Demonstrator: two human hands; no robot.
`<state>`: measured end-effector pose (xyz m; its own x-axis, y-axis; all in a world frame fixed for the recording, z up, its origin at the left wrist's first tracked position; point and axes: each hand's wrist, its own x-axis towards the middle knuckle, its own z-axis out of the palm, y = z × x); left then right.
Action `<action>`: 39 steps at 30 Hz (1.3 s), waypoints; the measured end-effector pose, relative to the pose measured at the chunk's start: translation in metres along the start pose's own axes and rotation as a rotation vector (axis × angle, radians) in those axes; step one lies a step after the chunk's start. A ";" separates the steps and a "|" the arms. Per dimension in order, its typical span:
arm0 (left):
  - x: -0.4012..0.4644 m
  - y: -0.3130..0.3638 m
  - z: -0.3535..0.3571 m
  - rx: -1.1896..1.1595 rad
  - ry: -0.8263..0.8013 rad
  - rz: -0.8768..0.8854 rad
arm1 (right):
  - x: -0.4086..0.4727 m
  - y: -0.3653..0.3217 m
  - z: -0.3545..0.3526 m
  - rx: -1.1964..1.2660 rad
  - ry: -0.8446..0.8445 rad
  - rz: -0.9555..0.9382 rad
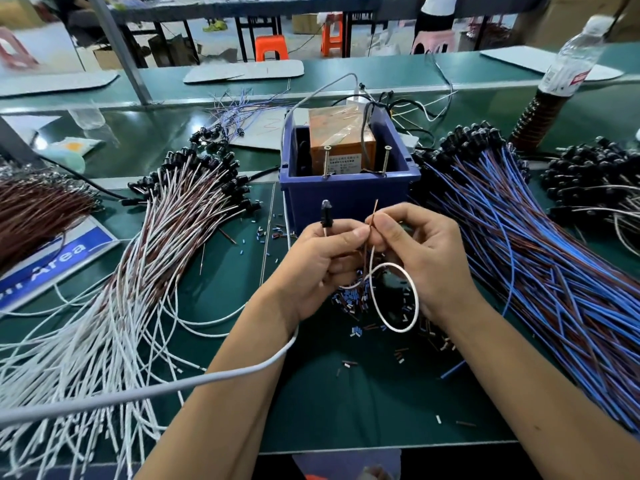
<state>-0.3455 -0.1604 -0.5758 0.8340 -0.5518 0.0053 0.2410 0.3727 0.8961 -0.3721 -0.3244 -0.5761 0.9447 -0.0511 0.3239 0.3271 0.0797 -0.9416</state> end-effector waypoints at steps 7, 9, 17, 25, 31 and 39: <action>-0.001 0.004 -0.004 0.032 0.025 0.010 | 0.001 0.003 -0.001 0.064 0.010 0.182; -0.002 0.006 -0.005 0.048 -0.004 -0.002 | 0.004 0.002 -0.006 0.116 0.044 0.199; -0.002 0.005 -0.002 0.084 0.162 0.178 | 0.003 0.005 -0.006 0.075 -0.025 0.198; -0.005 0.003 0.005 0.168 0.197 0.351 | 0.000 0.002 0.002 0.120 -0.125 0.183; 0.001 0.002 0.001 0.538 0.601 0.684 | 0.001 0.004 0.001 -0.325 0.171 -0.204; 0.007 0.003 -0.002 0.537 0.880 0.839 | 0.014 0.006 0.002 -0.612 0.464 -0.491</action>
<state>-0.3378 -0.1619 -0.5738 0.7227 0.4382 0.5345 -0.5560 -0.0907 0.8262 -0.3572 -0.3228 -0.5769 0.5554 -0.3457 0.7564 0.4964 -0.5920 -0.6350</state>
